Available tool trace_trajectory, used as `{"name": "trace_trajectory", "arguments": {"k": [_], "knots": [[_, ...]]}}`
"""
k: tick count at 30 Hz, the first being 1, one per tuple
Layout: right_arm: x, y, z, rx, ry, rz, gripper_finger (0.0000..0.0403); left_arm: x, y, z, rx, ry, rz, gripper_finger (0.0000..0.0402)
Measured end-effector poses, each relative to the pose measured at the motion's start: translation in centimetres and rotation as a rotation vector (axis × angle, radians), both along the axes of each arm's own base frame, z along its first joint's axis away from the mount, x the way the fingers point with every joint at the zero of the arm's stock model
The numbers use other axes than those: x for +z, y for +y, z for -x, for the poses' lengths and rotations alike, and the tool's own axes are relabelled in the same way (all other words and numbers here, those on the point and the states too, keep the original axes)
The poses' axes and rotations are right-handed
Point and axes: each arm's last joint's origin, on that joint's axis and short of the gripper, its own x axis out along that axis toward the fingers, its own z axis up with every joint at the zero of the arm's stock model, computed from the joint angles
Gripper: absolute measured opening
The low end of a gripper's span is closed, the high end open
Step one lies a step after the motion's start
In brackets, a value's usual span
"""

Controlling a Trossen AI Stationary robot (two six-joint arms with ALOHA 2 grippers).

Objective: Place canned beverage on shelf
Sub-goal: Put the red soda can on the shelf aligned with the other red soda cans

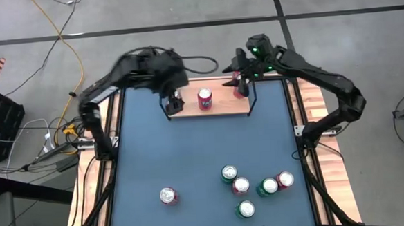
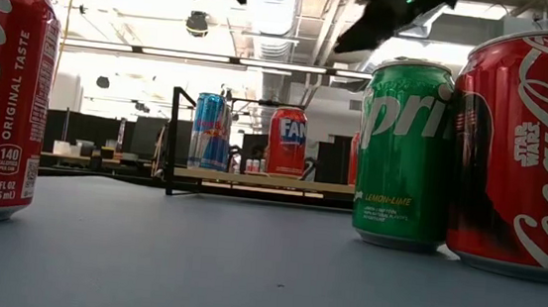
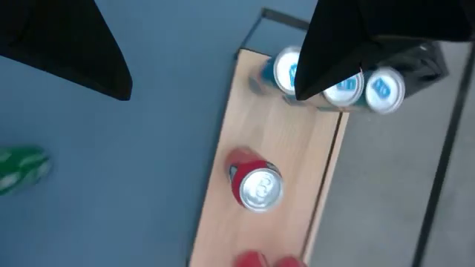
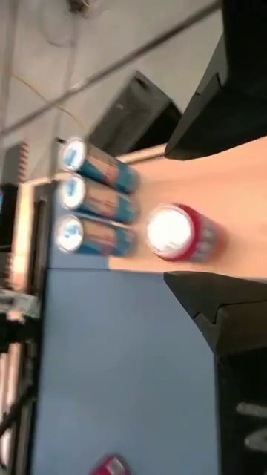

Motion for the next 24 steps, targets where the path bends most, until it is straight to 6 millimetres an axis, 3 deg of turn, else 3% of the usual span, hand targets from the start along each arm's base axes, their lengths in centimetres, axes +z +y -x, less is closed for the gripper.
{"name": "trace_trajectory", "arguments": {"k": [5,9,16,24], "knots": [[-1.8,-0.3,-3.1,0.033,0.006,-0.011,0.0267,2.5,-1.2,3.0,0.087,-0.129,0.051,0.0362],[-3.2,0.0,-5.5,0.064,0.051,-0.009,0.0299,3.4,-2.1,4.2,0.107,-0.178,0.077,0.0362],[-4.5,0.8,-9.0,0.108,0.156,0.070,0.0346,3.5,-3.1,4.4,0.070,-0.177,0.081,0.0362],[-7.1,-0.4,-10.9,0.202,0.310,0.072,0.0344,3.4,-3.2,4.4,0.046,-0.156,0.066,0.0362]]}}
